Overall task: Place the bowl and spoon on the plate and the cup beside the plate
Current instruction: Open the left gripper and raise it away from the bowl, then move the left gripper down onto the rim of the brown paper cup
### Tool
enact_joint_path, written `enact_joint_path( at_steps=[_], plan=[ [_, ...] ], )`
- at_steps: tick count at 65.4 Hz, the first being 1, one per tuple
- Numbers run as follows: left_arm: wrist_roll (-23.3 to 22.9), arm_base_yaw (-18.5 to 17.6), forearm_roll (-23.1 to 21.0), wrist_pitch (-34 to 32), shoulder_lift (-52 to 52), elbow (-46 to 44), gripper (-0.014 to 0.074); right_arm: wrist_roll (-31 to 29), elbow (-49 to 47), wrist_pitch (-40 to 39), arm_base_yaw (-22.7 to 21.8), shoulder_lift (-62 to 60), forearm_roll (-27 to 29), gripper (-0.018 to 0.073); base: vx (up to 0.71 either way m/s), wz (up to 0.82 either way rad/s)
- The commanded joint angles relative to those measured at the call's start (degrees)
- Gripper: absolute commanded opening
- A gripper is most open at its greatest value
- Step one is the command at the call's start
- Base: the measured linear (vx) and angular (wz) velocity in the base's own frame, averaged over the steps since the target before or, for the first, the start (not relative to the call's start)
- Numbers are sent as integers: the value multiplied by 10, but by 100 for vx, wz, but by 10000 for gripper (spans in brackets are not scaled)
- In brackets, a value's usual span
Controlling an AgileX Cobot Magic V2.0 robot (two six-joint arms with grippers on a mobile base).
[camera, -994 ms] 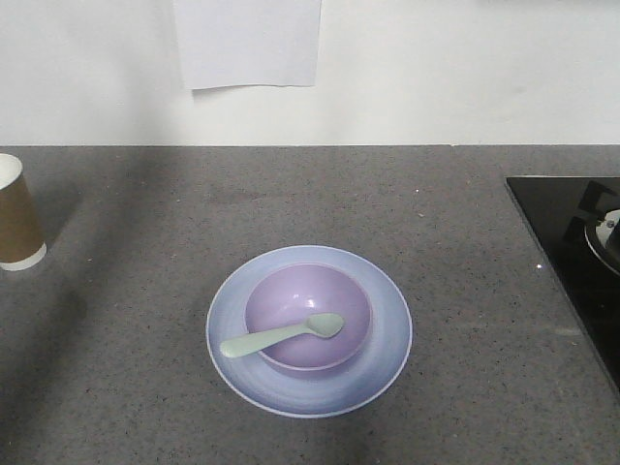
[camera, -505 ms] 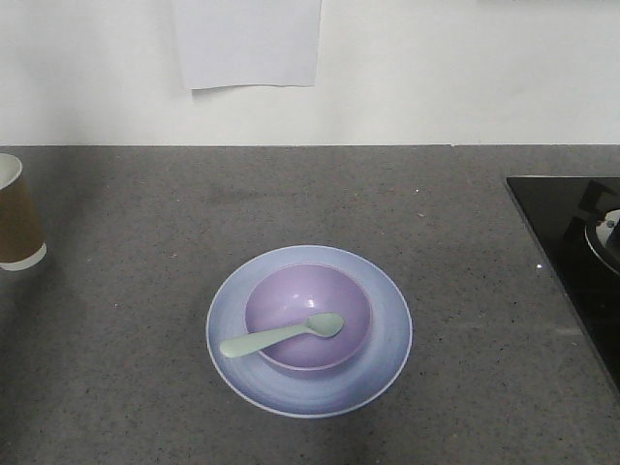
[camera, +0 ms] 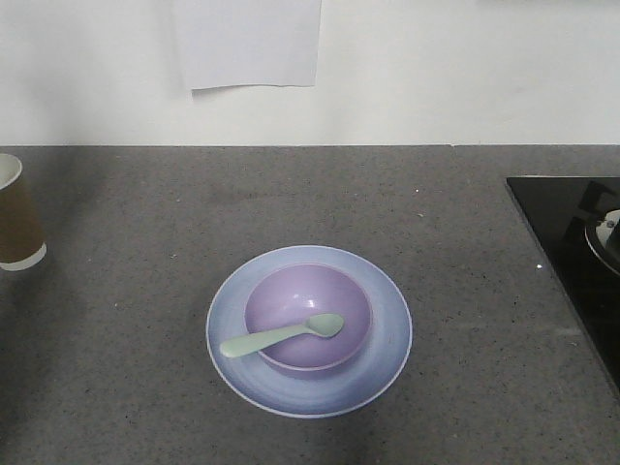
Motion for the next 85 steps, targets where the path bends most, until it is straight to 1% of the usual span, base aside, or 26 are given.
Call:
enact_joint_path(
  at_steps=[1,8,20,25,47,64,71,78,85],
  plan=[
    [2,3,1,-31,-13,-16,298,-1,-11,-31,-2,4,-9,-6,0,0],
    [2,3,7,-36,-1,-16,298,0,-11,-28,-2,4,-7,-6,0,0],
    [-2,3,32,-32,23,-16,298,0,-11,-25,-2,4,3,-6,0,0],
    [-2,3,36,-31,35,-16,298,0,-11,-23,-2,4,4,-6,0,0],
    [-2,3,34,-27,93,-16,298,0,-11,-10,-2,4,5,-6,0,0],
    [0,3,34,-15,117,-16,293,0,-11,-2,-2,4,5,-6,0,0],
    [1,3,31,-13,117,-16,248,0,-11,-2,-2,4,5,-6,0,0],
    [13,3,30,-12,117,-16,153,0,-11,-2,-2,4,7,-6,0,0],
    [20,2,30,-3,117,-16,27,0,-11,-1,-2,4,7,-6,0,0]
  ],
)
